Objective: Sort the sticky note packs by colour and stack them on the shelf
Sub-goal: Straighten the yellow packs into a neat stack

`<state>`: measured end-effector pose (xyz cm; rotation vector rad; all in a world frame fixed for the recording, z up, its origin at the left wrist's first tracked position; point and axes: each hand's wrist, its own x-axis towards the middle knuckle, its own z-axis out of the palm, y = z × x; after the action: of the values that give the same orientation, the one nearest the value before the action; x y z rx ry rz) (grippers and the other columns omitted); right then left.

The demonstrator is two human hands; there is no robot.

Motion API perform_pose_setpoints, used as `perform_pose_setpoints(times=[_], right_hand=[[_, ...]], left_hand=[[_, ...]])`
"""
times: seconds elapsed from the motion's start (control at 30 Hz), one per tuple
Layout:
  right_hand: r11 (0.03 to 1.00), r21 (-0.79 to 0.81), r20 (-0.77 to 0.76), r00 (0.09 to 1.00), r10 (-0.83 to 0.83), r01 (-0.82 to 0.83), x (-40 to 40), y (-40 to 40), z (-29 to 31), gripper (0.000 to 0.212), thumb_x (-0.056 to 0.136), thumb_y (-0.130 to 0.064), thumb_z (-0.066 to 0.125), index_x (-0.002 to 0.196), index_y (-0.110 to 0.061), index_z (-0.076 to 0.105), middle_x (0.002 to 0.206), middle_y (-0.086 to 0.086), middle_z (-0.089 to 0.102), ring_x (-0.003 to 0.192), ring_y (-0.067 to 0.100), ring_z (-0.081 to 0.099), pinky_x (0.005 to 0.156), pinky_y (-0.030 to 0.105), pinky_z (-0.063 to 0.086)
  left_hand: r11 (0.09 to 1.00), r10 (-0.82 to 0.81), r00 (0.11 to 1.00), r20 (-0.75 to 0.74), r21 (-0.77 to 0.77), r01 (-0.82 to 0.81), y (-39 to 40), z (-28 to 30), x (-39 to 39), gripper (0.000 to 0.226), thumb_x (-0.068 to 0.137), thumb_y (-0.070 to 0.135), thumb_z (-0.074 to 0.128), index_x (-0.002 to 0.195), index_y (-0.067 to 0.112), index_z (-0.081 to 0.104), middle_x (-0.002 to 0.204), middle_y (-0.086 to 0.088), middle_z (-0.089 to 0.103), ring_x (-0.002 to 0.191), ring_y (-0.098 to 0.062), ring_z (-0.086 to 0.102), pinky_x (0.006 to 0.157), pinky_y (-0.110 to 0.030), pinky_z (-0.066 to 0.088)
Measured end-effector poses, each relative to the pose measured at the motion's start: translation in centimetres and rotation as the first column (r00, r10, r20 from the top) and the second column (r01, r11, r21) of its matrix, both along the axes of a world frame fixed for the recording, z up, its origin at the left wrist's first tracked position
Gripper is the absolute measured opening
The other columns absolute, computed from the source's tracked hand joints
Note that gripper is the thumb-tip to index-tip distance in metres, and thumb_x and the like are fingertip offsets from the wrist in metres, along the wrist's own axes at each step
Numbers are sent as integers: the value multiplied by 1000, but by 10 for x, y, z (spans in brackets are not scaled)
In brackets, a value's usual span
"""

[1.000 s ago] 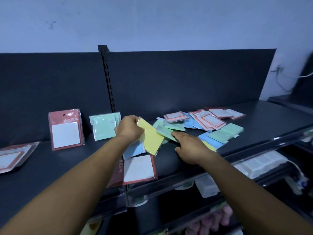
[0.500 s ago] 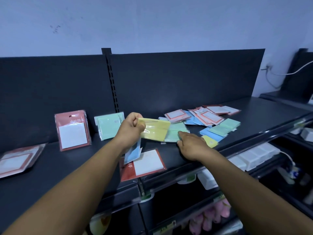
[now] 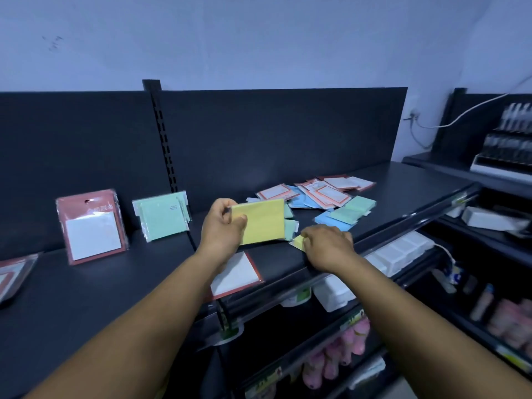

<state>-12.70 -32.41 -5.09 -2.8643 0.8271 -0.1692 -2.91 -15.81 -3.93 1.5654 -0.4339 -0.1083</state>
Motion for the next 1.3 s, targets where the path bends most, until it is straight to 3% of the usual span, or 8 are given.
perform_pose_setpoints(times=[0.2,0.33,0.53,0.63,0.77,0.9,1.0,1.3], right_hand=[[995,22,-128,988,-90,94,4,-15,10,56,92,-57,42,130,-17,45,127,4,56,122,28,47,95,39,32],[989,138,-7,998,-57,58,5,-21,15,75,79,-56,64,138,-17,38,135,8,48,123,28,47,91,37,37],[920,368,280,960,27,-134,9,-33,32,23,91,-26,56,104,-9,65,104,11,68,92,29,65,79,33,51],[916,348,382,923,57,-200,9,-30,44,27,96,-27,47,105,-9,66,104,9,67,98,30,61,82,33,47],[900,328,501,861,90,-285,14,-19,52,27,98,-25,41,112,-12,61,105,5,61,97,25,53,76,29,38],[851,344,555,817,155,-396,27,4,52,25,98,-26,42,106,-13,62,96,1,61,85,19,50,69,28,34],[814,364,579,795,182,-452,34,29,53,25,97,-26,41,105,-12,61,95,2,60,87,21,52,69,29,35],[585,494,629,728,271,-644,46,136,53,25,95,-26,47,111,-12,61,106,1,64,96,21,59,77,32,45]], left_hand=[[998,58,998,-18,-5,-58,-13,1,-13,15,94,1,50,98,15,48,87,-1,64,76,-18,55,66,-32,44],[994,113,993,-19,11,-113,-22,4,-17,17,94,1,50,93,18,48,86,1,63,75,-16,57,66,-31,47],[974,224,974,-27,-16,-225,-27,6,-23,19,92,0,49,90,19,48,74,3,54,65,-14,51,58,-25,46],[951,300,952,-60,-56,-304,-22,10,-29,15,94,1,48,96,16,47,71,3,48,60,-13,45,43,-13,41],[917,362,920,-152,-120,-380,-6,17,-34,20,95,4,47,90,23,47,91,-4,64,76,-21,61,70,-36,54],[866,450,879,-157,-162,-473,18,24,-43,14,95,5,47,97,19,47,82,0,63,69,-16,60,58,-27,52],[820,511,840,-184,-189,-540,43,26,-48,13,94,8,48,99,20,48,82,2,62,72,-19,62,67,-33,54],[694,693,715,-92,-186,-696,148,32,-66,18,92,4,48,91,23,47,82,4,59,69,-13,55,59,-27,43]])
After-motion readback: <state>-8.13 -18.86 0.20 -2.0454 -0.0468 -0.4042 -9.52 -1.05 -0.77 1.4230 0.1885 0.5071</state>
